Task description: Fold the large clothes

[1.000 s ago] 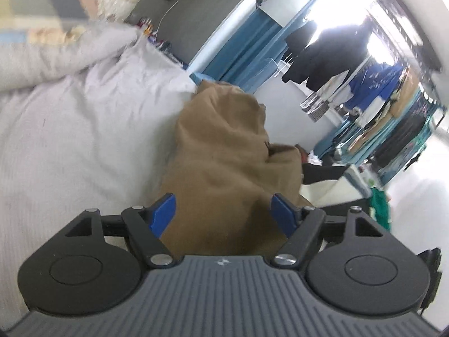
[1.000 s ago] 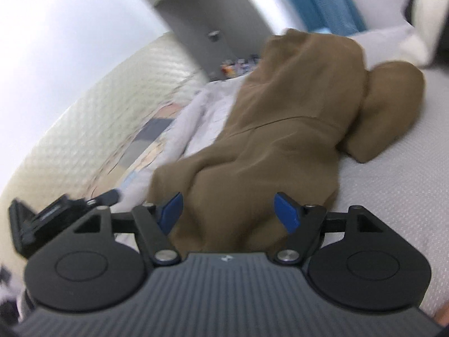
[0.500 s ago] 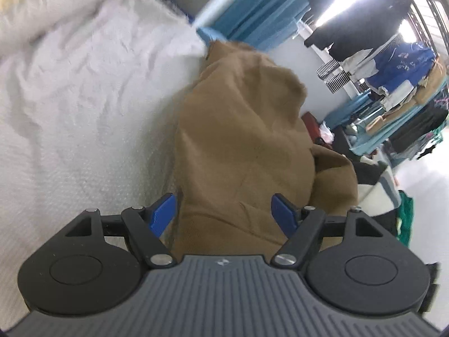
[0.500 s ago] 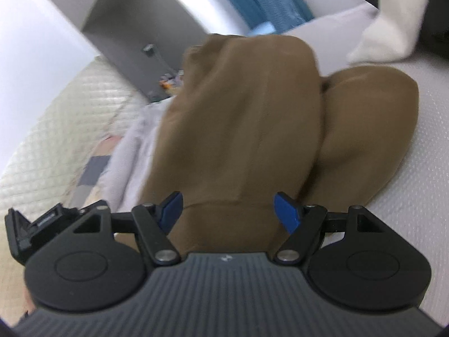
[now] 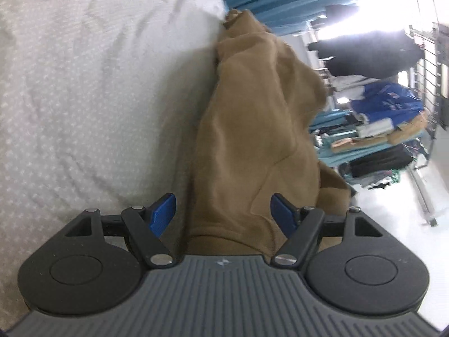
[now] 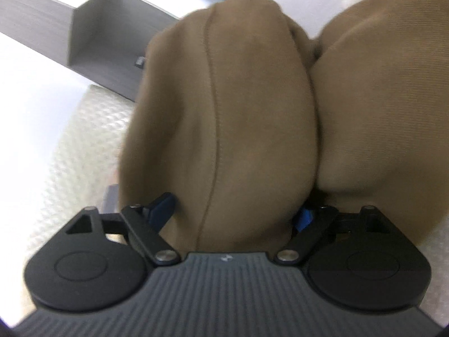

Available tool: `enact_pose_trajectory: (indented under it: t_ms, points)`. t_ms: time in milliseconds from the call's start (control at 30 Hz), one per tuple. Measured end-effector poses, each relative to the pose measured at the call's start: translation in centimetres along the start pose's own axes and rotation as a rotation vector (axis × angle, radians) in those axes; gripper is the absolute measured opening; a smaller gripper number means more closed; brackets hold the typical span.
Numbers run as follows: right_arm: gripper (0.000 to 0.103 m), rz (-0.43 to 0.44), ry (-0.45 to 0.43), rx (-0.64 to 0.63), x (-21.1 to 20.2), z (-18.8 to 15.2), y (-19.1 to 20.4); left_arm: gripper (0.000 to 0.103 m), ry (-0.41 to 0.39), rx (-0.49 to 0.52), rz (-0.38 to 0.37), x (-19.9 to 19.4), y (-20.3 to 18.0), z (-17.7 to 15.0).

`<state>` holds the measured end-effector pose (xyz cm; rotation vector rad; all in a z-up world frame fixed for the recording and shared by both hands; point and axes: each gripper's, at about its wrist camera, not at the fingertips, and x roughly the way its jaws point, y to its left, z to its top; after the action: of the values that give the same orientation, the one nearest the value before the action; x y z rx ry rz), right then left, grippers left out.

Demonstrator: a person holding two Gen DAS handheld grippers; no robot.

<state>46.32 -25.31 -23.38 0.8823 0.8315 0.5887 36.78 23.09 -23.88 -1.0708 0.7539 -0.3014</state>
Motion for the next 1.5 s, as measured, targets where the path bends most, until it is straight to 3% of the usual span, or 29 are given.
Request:
enact_pose_trajectory:
  t_ms: [100,167,267,467,567,633,667,733,800,900,933,967,1100,1333,1500]
  points:
    - [0.088,0.159,-0.016,0.007,-1.3,-0.3,1.2,0.079,0.002,0.008,-0.013,0.1,-0.5,0.0]
    - [0.088,0.313,-0.028,0.035,-2.5,-0.4,2.1,0.079,0.001,0.002,-0.019,0.0,-0.9,-0.4]
    - [0.088,0.408,-0.055,0.023,-4.7,-0.9,3.3,0.079,0.004,0.006,-0.005,-0.1,-0.9,-0.7]
    - [0.083,0.374,-0.061,0.054,-5.3,-1.8,2.3,0.079,0.018,0.005,0.031,1.2,-0.7,-0.6]
    - [0.064,0.243,-0.035,0.008,-4.8,-2.6,2.0,0.078,0.031,0.009,0.03,1.5,-0.7,-0.3]
    - [0.034,0.151,-0.039,-0.025,-4.7,-3.1,1.9,0.078,0.053,0.022,0.026,2.4,-1.0,-0.2]
    - [0.028,0.115,-0.044,-0.031,-4.5,-2.8,2.0,0.078,0.059,0.038,0.031,2.8,-1.4,-0.2]
    - [0.026,0.061,-0.043,-0.034,-3.9,-2.7,1.9,0.075,0.051,0.068,0.06,2.9,-2.0,-0.5]
    - [0.025,0.039,-0.041,-0.058,-4.3,-2.6,2.3,0.066,0.041,0.104,0.101,3.0,-2.8,-0.9]
    - [0.018,0.066,-0.063,-0.125,-4.2,-3.1,4.4,0.043,-0.002,0.164,0.12,2.5,-4.2,-1.3]
    - [0.018,0.077,-0.071,-0.153,-4.2,-3.0,5.0,0.029,-0.019,0.18,0.136,2.2,-4.7,-1.4]
    - [0.018,0.092,-0.087,-0.18,-4.7,-3.1,5.9,0.027,-0.041,0.195,0.149,1.7,-5.1,-1.6]
    - [0.017,0.116,-0.138,-0.337,-7.7,-5.0,8.7,0.026,-0.154,0.267,0.183,-1.6,-7.7,-3.2]
    - [0.017,0.306,-0.212,-0.368,-15.1,-8.1,12.0,0.023,-0.298,0.313,0.037,-9.9,-10.8,-7.7]
    - [0.017,0.371,-0.246,-0.431,-19.9,-10.1,13.5,0.023,-0.362,0.317,-0.036,-15.7,-12.6,-11.9]
